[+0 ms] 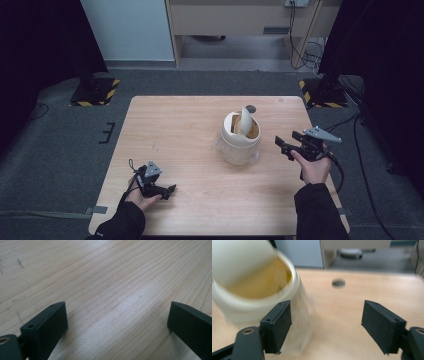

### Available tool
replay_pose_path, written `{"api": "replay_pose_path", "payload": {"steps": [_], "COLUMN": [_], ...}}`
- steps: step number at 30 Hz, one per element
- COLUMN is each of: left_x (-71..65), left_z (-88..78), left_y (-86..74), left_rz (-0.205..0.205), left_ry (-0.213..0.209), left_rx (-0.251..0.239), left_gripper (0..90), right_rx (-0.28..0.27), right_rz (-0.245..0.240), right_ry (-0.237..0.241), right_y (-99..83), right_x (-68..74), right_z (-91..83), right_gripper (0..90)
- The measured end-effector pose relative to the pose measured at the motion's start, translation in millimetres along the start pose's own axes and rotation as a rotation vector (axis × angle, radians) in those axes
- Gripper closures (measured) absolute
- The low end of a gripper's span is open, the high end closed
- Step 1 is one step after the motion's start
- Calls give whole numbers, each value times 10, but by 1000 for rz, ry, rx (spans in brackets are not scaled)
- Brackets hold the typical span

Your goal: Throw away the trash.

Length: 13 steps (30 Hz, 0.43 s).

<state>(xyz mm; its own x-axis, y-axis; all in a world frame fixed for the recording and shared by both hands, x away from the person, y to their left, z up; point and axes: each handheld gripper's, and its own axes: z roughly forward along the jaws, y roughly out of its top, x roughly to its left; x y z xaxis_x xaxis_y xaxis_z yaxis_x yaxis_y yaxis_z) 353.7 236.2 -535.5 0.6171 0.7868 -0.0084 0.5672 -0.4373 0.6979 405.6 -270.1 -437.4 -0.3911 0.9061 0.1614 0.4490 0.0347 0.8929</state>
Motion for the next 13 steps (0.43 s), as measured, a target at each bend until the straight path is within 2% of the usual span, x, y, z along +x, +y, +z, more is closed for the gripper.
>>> {"api": "replay_pose_path", "payload": {"steps": [4,7,8,10,11,13], "left_x": [15,24,28,47,61,94], "left_z": [3,5,5,3,-2,-9], "left_y": [-4,-2,-1,-5,-8,-17], "left_rz": [-9,-13,-14,-20,-23,-36], "left_ry": [9,13,13,19,24,34], "left_rx": [-6,-6,-6,-7,-6,-8], "left_gripper": [21,21,21,21,21,21], "right_rx": [81,175,222,258,284,299], "right_rz": [7,4,-9,-51,-72,-105], "right_ry": [9,51,70,64,55,30], "right_y": [-318,-478,-523,-571,-587,-614], "right_x": [-107,-169,-188,-209,-221,-254], "right_z": [-19,-5,-7,-15,-22,-35], "right_gripper": [199,164,164,156,156,151]}}
